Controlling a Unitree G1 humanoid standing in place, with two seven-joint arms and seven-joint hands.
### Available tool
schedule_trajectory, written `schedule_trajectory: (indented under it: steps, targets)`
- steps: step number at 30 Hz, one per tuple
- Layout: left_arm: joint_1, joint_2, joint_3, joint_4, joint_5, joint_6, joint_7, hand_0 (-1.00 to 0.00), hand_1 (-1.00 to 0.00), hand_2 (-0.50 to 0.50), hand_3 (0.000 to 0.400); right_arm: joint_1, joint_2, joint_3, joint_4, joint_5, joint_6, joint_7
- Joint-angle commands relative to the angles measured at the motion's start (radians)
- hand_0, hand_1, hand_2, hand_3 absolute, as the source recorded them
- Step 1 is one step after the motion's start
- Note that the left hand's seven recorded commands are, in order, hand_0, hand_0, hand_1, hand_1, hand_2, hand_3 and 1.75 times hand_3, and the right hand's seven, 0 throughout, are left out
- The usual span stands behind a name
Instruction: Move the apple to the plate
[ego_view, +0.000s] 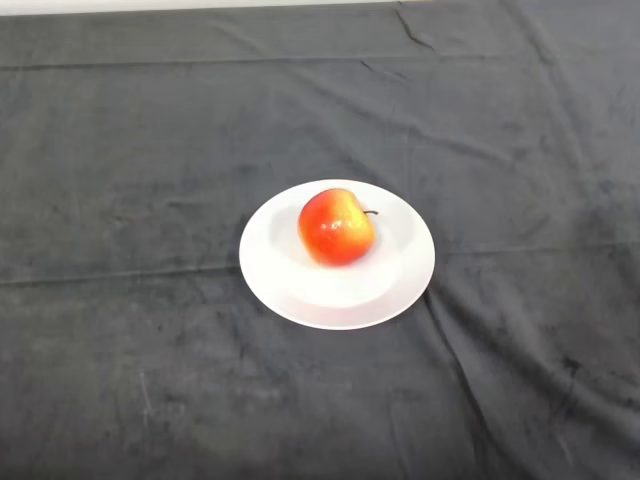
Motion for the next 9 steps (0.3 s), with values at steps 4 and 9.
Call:
schedule_trajectory:
  steps: [4, 9]
  targets:
    - [0.021, 0.054, 0.009, -0.054, 0.02, 0.019, -0.002, 0.0, 0.0, 0.0, 0.0, -0.004, -0.027, 0.0108, 0.004, -0.0034, -0.002, -0.0078]
    - [0.02, 0.053, 0.011, -0.055, 0.022, 0.02, -0.003, 0.0, 0.0, 0.0, 0.0, -0.004, -0.027, 0.0107, 0.004, -0.0034, -0.002, -0.0078]
